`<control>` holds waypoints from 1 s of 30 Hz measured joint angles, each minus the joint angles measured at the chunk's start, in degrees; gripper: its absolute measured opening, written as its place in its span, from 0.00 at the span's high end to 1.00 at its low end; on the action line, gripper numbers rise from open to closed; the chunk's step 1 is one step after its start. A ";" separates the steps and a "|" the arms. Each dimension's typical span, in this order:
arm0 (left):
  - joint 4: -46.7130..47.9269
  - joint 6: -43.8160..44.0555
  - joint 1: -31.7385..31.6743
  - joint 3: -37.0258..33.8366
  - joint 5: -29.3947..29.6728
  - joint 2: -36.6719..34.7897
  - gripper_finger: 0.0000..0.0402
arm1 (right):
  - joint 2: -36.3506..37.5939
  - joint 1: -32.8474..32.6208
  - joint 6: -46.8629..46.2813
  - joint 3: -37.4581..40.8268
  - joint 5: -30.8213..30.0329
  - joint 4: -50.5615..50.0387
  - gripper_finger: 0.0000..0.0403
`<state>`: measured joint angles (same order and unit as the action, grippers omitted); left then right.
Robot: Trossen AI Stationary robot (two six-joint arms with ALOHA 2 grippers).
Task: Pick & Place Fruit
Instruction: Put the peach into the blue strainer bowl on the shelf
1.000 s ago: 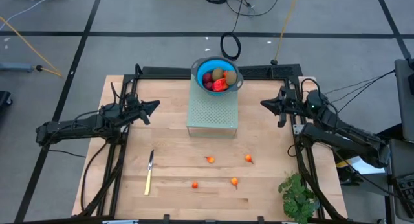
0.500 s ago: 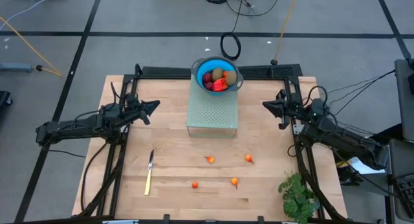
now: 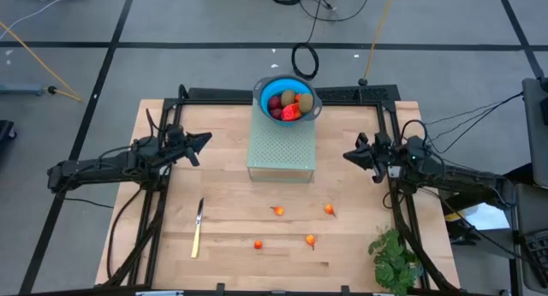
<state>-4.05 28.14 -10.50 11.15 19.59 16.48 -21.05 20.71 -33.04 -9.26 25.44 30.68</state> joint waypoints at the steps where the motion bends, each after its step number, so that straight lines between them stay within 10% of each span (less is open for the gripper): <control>1: 0.00 0.02 0.00 0.00 0.00 0.00 0.94 | -0.35 -1.13 -0.42 0.00 -0.48 0.07 1.00; 30: 0.00 0.88 -0.02 0.01 0.00 -0.01 0.94 | -12.37 -34.30 -2.29 -0.61 -24.52 1.30 1.00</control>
<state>-4.05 29.01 -10.52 11.16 19.59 16.47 -33.42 -13.59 -35.33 -9.87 0.92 31.99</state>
